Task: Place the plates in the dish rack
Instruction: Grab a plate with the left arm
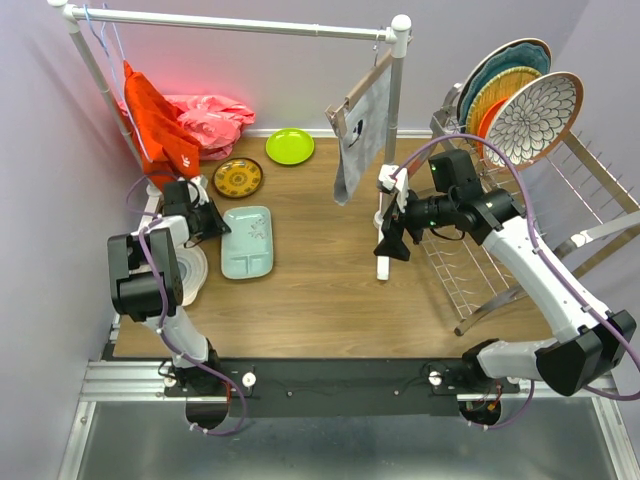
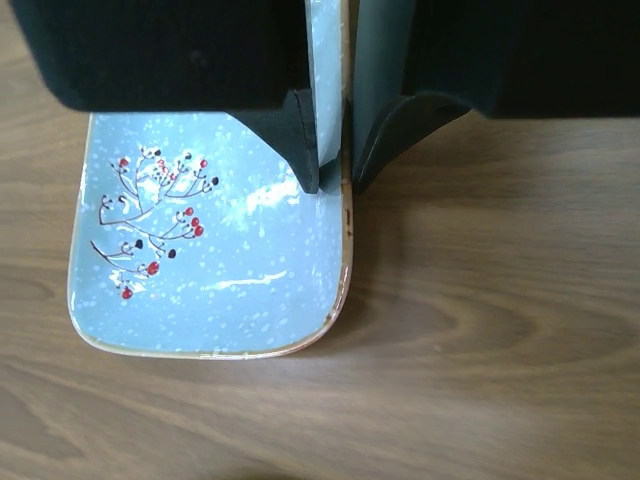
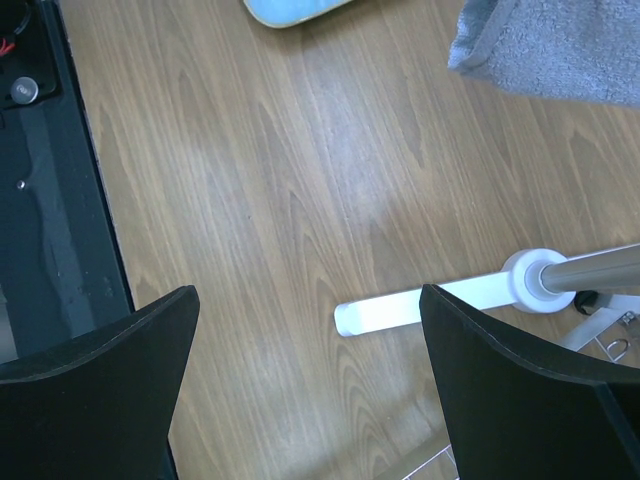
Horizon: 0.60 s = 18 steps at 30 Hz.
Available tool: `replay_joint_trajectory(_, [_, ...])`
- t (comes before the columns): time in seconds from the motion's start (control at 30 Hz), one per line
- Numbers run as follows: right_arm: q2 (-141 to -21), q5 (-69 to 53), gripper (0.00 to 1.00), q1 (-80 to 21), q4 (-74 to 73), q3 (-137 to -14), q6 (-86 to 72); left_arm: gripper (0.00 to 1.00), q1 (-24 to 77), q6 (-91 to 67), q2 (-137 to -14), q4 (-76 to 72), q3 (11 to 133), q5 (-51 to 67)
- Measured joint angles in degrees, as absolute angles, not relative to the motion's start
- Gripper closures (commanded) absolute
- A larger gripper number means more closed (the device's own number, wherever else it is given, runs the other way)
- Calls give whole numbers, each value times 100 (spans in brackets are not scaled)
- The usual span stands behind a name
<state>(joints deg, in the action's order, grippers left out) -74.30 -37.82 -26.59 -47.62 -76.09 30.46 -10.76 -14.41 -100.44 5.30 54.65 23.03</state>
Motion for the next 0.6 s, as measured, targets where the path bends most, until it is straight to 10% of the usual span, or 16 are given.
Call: replay_joint_trajectory(0.6, [-7673, -4165, 0, -2711, -4554, -7426, 2298, 100, -954, -1459, -7649, 550, 4143, 4012])
